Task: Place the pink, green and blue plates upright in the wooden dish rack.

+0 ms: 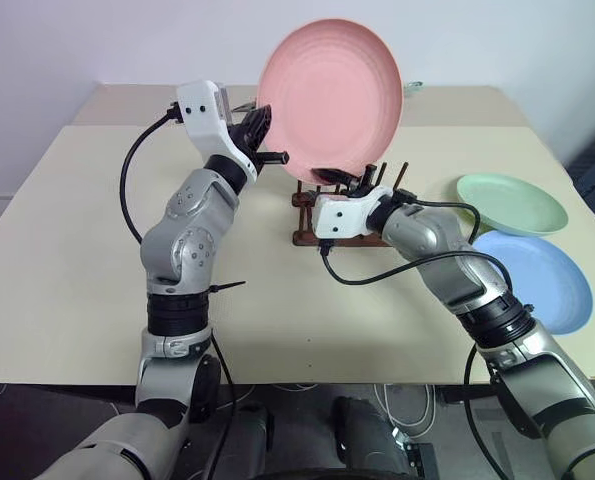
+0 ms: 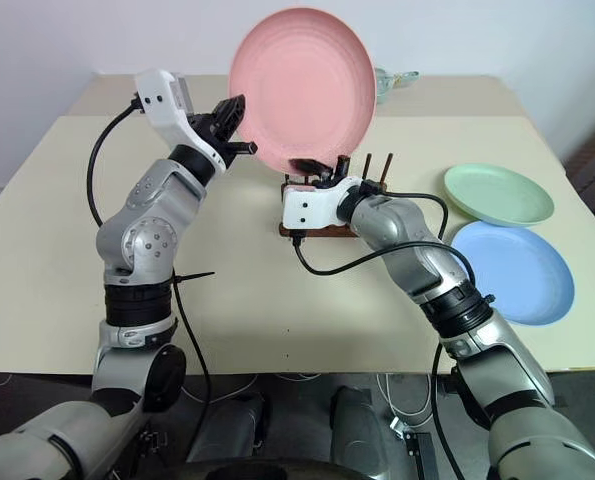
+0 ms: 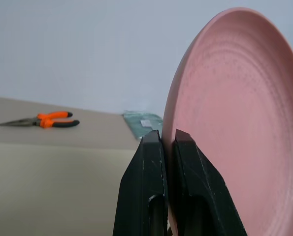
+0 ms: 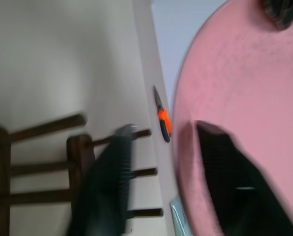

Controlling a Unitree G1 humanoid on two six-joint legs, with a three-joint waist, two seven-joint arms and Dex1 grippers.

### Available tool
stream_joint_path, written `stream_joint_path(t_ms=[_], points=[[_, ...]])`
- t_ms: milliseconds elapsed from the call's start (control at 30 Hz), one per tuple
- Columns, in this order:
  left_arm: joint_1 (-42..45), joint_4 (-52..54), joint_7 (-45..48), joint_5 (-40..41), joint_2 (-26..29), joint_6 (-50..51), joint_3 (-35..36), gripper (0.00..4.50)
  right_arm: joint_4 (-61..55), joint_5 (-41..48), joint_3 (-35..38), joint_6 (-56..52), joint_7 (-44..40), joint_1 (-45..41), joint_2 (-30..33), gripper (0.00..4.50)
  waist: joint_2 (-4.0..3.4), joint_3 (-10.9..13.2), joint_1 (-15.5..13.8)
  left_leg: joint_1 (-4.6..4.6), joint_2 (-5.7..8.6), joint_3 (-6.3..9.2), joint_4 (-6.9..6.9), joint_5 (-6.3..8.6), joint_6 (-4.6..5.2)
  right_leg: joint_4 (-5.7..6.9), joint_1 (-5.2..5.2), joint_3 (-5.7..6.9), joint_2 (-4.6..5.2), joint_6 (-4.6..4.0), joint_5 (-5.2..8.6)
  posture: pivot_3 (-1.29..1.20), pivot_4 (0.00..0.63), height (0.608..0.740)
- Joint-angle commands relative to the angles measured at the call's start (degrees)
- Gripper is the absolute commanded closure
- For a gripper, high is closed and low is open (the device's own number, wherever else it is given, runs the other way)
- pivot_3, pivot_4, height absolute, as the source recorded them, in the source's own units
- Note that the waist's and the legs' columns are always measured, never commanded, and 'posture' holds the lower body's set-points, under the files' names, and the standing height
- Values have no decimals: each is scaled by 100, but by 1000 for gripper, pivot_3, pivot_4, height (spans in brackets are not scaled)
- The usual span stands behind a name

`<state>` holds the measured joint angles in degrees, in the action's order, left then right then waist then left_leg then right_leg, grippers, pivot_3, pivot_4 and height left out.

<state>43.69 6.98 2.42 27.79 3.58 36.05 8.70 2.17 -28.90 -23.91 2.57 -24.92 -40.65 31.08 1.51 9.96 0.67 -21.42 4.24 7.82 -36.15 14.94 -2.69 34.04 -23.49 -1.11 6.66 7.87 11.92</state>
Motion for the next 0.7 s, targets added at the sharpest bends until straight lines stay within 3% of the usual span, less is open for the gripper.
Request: stream_joint_path(t_ms=[33, 133, 233, 333, 433, 533, 700], points=[[30, 447, -20, 154, -54, 78, 2, 4500, 24, -300, 196, 148, 244, -173, 43, 4459, 0, 0, 11, 1, 0, 0, 0, 0, 0, 1, 0, 0, 0, 0, 0, 0, 150, 740], [-16, 524, -22, 352, -156, 164, 116, 3459, 6, -497, 241, 193, 377, -132, 41, 4500, 0, 1, 7, 1, -2, 1, 1, 0, 0, 1, -1, 0, -3, 0, 0, 0, 150, 740], [88, 469, -205, 586, -337, 169, 376, 2084, -72, -580, 335, 221, 504, -52, 33, 4500, 1, 1, -2, 0, -1, 0, -1, 0, 0, 0, 1, -1, -3, 0, 0, 0, 150, 740], [262, 357, -361, 823, -424, -132, 795, 531, -336, -7, 810, 201, 466, 159, -3, 4500, 6, 5, -8, 0, 0, 1, -1, 0, 0, -1, 2, -1, -3, 0, 0, 0, 150, 740], [85, 225, 40, 198, 169, -481, 483, 531, -943, 1679, 1705, -249, -212, 545, -164, 4500, 7, 8, -5, 0, -1, 2, 0, 0, 0, -4, 3, -1, -3, 0, 0, 0, 150, 740], [-321, 161, 811, -219, 776, -709, -128, 531, -1762, 3945, 2722, -1839, -1115, 815, -243, 4500, 1, 10, 10, 5, -1, -2, 2, 0, 1, -4, 6, -7, -5, -1, 0, 0, 150, 740], [-1341, 837, 3043, -83, 1692, -879, -1345, 531, -2012, 6693, 4241, -3728, -1493, 760, -54, 4500, -5, 14, -2, 3, -4, 1, 0, 5, 9, -4, 9, -4, -5, -5, 1, 0, 150, 740]])
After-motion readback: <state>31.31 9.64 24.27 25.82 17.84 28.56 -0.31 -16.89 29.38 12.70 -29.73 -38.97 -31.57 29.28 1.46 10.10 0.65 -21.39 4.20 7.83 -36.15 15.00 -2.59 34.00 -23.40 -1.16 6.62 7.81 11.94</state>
